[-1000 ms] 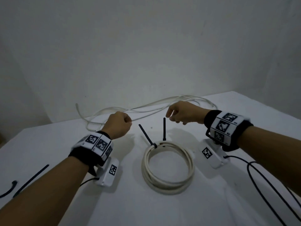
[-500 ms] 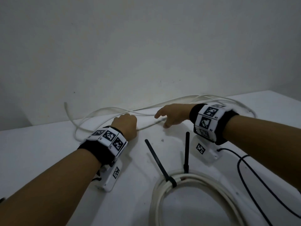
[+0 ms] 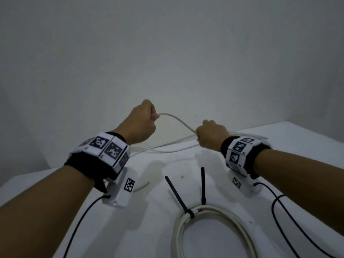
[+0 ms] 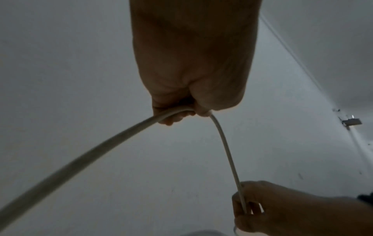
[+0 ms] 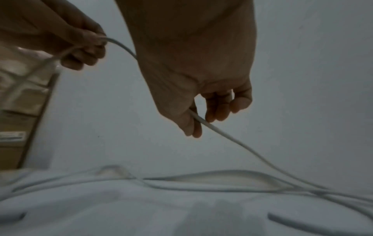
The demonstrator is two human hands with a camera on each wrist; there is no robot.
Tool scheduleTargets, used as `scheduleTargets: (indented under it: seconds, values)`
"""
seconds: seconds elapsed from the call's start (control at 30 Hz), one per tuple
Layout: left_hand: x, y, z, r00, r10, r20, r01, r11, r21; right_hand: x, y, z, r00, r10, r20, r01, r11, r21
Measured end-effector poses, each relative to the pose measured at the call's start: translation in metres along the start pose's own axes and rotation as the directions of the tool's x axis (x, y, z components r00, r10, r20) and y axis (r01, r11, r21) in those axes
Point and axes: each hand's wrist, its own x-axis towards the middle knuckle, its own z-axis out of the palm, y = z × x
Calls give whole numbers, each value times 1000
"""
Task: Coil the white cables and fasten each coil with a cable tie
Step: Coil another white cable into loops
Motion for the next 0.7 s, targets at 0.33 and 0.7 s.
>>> scheduleTargets:
  seconds: [0.33,0.7]
  values:
    - [-32,52,-101,899,-89,-430,-15,972,-233,-62,72,-120,961,275,9,-266,921,285]
    - [-144,82,-144,846,-442,-299,8,571,-821,-233,49,-152,918,184,352,-373,705,603]
